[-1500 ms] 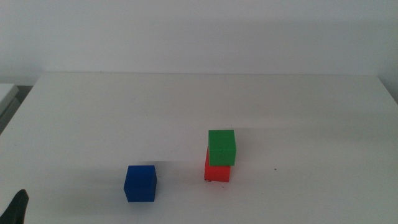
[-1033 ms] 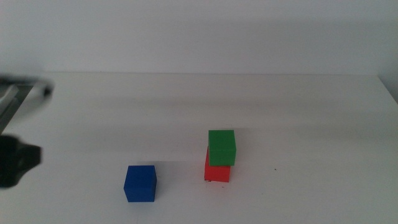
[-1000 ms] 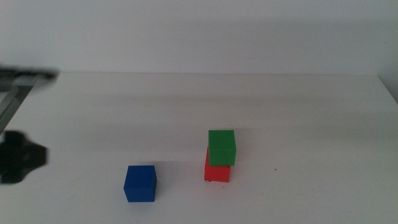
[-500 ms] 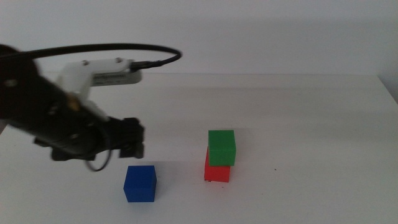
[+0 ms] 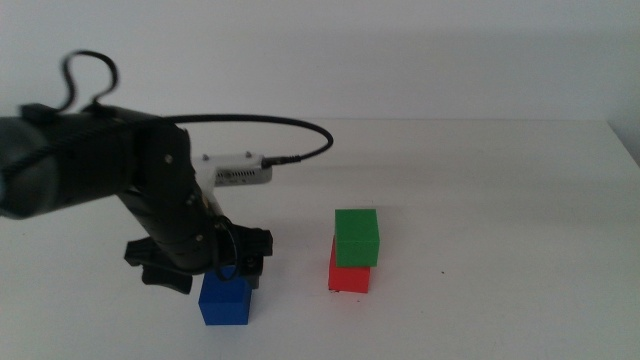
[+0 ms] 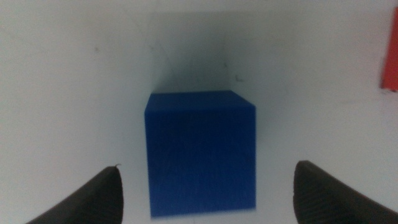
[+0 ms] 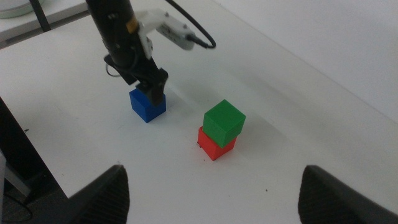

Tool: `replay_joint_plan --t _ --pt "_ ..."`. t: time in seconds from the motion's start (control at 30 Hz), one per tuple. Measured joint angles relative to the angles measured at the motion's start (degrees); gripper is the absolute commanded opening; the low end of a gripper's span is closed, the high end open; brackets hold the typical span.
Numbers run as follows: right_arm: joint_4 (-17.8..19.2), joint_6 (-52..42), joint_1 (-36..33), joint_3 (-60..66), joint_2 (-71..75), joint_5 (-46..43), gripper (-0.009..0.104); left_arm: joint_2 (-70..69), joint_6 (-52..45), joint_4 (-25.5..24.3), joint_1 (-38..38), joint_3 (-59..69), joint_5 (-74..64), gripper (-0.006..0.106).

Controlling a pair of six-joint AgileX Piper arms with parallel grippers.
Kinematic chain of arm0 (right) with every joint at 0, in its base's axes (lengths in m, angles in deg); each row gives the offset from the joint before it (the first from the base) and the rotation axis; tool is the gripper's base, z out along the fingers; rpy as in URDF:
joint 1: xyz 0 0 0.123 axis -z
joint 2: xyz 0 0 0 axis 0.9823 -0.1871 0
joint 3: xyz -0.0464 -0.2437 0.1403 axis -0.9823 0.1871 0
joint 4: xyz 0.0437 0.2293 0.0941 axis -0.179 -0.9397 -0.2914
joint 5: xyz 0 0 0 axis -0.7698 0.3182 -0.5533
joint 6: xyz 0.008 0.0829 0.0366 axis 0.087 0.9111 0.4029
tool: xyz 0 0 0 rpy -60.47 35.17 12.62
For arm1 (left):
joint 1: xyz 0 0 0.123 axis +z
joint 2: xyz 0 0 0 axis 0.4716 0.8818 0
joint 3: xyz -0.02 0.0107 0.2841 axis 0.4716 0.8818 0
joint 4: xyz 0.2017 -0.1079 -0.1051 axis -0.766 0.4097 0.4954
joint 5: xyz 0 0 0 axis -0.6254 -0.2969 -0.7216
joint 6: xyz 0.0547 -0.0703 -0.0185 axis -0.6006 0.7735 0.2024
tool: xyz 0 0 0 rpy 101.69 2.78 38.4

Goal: Stack red cubes first, then green, then blue cubes in a specific spot.

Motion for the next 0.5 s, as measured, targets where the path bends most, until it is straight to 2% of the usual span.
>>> replay_joint_plan --t 0.33,0.43,0.5 --pt "0.0 0.0 0.0 0.0 0.0 0.0 0.089 7.84 -0.76 0.09 0.0 0.0 4.68 0.093" --pt "0.0 0.0 0.0 0.0 0.0 0.0 0.089 8.89 -1.39 0.09 0.0 0.0 5.73 0.083" --pt "0.0 0.0 0.0 0.0 0.0 0.0 0.089 9.13 -1.78 0.2 0.0 0.0 5.56 0.067"
